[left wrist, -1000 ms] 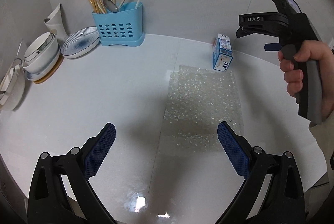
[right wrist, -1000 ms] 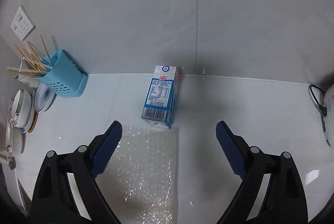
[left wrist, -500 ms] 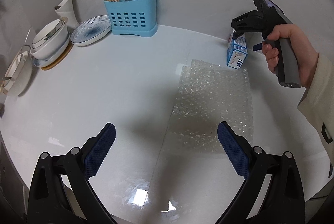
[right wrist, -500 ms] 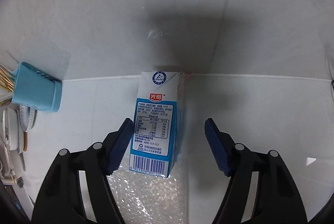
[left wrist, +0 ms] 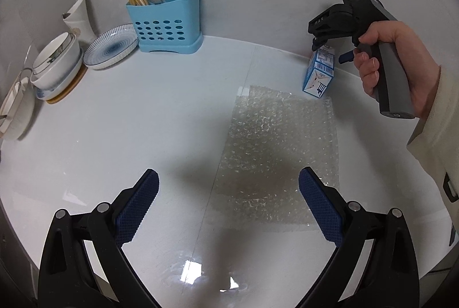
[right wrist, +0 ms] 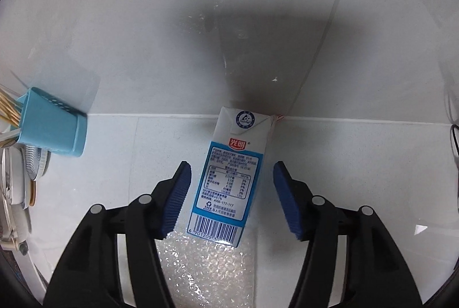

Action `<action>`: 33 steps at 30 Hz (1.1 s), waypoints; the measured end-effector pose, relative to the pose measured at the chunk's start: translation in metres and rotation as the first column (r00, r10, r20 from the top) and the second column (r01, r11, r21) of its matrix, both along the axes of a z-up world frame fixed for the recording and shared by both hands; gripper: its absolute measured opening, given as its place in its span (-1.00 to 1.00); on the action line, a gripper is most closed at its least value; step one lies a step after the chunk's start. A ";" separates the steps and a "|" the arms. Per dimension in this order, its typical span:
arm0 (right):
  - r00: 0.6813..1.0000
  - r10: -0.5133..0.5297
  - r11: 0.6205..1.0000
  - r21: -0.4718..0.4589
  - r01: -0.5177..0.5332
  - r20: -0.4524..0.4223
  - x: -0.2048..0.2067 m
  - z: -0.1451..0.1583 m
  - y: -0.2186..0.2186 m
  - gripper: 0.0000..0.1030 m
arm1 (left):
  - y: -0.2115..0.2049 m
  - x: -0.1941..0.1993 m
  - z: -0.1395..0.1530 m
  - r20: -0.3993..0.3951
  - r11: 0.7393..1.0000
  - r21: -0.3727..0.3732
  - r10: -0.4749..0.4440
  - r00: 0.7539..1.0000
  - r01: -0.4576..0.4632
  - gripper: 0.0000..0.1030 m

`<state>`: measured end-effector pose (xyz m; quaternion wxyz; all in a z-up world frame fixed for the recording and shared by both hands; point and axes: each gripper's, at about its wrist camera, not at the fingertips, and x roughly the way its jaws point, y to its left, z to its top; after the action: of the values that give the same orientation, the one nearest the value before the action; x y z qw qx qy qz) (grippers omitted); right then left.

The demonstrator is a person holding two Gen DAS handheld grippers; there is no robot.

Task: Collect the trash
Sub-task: 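Grasp the blue-and-white milk carton with the right tool while the left tool grasps the bubble wrap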

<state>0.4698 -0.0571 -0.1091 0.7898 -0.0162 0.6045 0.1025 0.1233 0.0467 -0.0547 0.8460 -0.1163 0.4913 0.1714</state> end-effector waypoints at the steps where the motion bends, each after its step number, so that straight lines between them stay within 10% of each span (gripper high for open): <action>1: 1.000 -0.006 1.000 -0.008 0.006 -0.011 0.002 -0.003 0.002 0.16 | 0.001 0.000 0.000 0.000 1.000 -0.002 0.003 1.000 -0.003 0.86; 13: 0.998 0.028 0.999 -0.041 -0.031 -0.063 -0.002 -0.021 0.003 -0.21 | 0.006 0.004 -0.004 -0.021 1.000 0.000 0.024 0.999 -0.024 0.86; 25: 0.978 0.066 0.998 -0.008 -0.066 0.199 -0.065 0.033 -0.073 -0.22 | -0.039 0.050 -0.028 -0.028 0.996 -0.038 -0.083 0.996 0.082 0.86; 33: 0.972 0.064 0.998 0.010 -0.068 0.225 -0.118 0.043 -0.136 -0.21 | -0.083 0.091 -0.053 -0.056 0.985 -0.056 -0.165 0.985 0.162 0.86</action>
<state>0.3518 -0.1927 -0.0663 0.8494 -0.0406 0.5096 0.1314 0.2143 -0.0362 -0.1073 0.8386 -0.0919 0.5289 0.0924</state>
